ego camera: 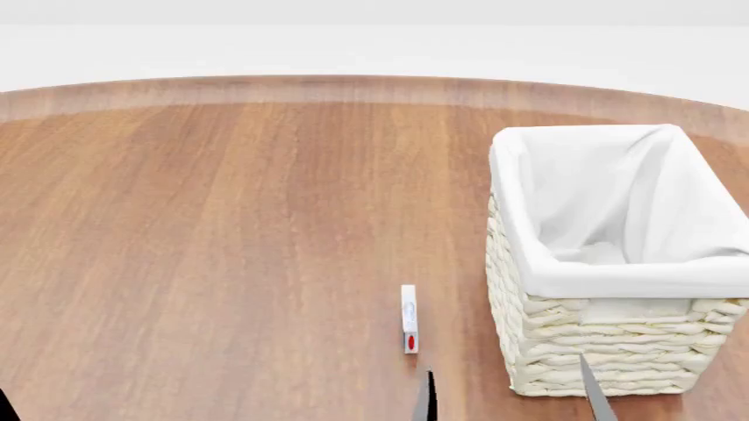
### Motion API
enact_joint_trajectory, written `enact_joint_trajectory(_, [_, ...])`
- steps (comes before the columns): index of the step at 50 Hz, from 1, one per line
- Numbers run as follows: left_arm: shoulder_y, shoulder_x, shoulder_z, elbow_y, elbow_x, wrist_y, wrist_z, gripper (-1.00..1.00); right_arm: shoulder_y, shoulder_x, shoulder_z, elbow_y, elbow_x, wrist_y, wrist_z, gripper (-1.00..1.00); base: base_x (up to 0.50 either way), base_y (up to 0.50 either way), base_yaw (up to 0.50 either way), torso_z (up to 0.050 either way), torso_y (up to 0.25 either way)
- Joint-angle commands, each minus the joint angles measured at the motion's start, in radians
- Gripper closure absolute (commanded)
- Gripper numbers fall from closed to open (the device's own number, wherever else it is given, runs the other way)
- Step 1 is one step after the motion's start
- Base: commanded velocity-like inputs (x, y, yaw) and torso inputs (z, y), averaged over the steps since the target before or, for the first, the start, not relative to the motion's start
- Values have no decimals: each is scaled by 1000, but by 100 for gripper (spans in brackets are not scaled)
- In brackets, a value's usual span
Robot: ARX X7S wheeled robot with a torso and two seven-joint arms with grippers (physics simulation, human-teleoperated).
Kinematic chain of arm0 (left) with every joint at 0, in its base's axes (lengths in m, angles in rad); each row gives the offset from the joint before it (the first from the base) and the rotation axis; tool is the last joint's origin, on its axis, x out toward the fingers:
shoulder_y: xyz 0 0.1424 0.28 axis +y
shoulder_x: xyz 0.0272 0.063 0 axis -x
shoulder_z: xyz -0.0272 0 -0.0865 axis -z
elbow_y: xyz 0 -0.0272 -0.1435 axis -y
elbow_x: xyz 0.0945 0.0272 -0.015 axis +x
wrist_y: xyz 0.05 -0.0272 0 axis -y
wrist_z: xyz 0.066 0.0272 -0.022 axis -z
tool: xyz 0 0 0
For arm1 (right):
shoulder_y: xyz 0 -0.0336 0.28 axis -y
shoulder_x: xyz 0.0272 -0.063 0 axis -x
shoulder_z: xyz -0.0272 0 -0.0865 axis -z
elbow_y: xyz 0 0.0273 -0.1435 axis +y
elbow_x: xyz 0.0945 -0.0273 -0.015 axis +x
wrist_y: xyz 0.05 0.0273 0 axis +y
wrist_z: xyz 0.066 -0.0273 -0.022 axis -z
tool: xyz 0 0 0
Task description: Pick up the tomato sauce, and put it in the basket.
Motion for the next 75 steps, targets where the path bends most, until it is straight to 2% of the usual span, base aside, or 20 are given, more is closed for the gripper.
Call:
enact_joint_trajectory(1, [-4, -5, 10, -16, 3, 3, -3, -100, -117, 1, 12, 73, 39, -47, 46, -100, 0, 0, 0, 0, 0])
enact_joint_trajectory(13, [4, -11, 14, -10, 5, 8, -8, -100, -173, 11, 19, 87, 50, -50, 68, -100, 0, 0, 0, 0, 0])
enact_joint_trajectory(24, [-3, -16, 28, -15, 8, -2, -9, -100, -170, 8, 23, 162, 157, -12, 43, -100, 0, 0, 0, 0, 0])
enact_joint_trajectory(34, [-12, -19, 35, -13, 9, -7, -13, -100, -147, -11, 55, 174, 314, 133, 15, -100, 0, 0, 0, 0, 0])
enact_joint_trajectory(39, [-9, -22, 38, -15, 11, -5, -14, -100, -142, -12, 61, 178, 331, 156, 20, -100, 0, 0, 0, 0, 0])
enact_joint_trajectory(41, [-8, -24, 40, -14, 13, -7, -14, -100, -143, -23, 80, 182, 391, 160, 8, -100, 0, 0, 0, 0, 0])
enact_joint_trajectory(75, [-11, -38, 43, -42, 4, 2, -26, -100, -179, -33, 126, 211, 531, 269, 31, -100, 0, 0, 0, 0, 0])
